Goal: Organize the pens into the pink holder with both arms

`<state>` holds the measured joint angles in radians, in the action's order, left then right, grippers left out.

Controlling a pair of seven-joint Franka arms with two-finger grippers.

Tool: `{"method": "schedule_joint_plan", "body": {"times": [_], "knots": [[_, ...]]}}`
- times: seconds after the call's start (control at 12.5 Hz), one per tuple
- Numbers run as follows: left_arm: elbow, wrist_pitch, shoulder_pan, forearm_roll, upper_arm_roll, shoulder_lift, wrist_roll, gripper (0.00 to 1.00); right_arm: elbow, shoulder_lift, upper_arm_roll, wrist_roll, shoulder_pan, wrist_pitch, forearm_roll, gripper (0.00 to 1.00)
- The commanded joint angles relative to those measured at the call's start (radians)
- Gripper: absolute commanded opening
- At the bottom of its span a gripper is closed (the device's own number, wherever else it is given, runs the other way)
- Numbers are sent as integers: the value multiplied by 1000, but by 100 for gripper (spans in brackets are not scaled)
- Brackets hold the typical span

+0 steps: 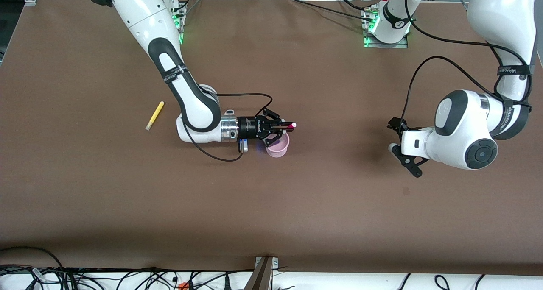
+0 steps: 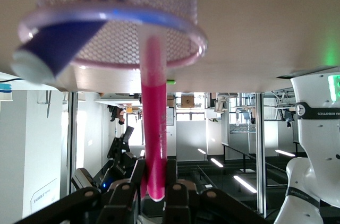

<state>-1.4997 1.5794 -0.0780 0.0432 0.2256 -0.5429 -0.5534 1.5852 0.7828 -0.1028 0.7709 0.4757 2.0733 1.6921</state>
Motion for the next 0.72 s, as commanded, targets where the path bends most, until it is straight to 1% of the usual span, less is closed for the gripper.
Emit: {"method": "schedule_joint_plan", "body": {"times": [0.0, 0.08, 0.16, 0.24, 0.4, 0.48, 0.56, 0.64], "knots": [[53, -93, -3, 123, -15, 49, 178, 100, -1, 12, -2, -28, -5, 1, 23, 0], [53, -96, -5, 156, -14, 79, 258, 100, -2, 16, -2, -28, -8, -1, 23, 6], [55, -107, -3, 159, -14, 108, 297, 100, -4, 16, -2, -35, -9, 8, 23, 61], [55, -114, -3, 159, -14, 145, 315, 100, -7, 12, 3, -41, -12, 8, 21, 100], [58, -107, -9, 159, -15, 205, 317, 100, -17, 4, 6, -39, -38, 1, 21, 100], [62, -99, -9, 152, -18, 231, 317, 100, -43, 4, 6, -29, -48, 1, 20, 100], [46, -58, 12, 147, -50, 283, 322, 100, -54, -2, 6, -25, -48, 2, 14, 100], [35, -36, 68, 135, -133, 319, 322, 100, -54, -19, 8, -25, -55, 4, 11, 100]]}}
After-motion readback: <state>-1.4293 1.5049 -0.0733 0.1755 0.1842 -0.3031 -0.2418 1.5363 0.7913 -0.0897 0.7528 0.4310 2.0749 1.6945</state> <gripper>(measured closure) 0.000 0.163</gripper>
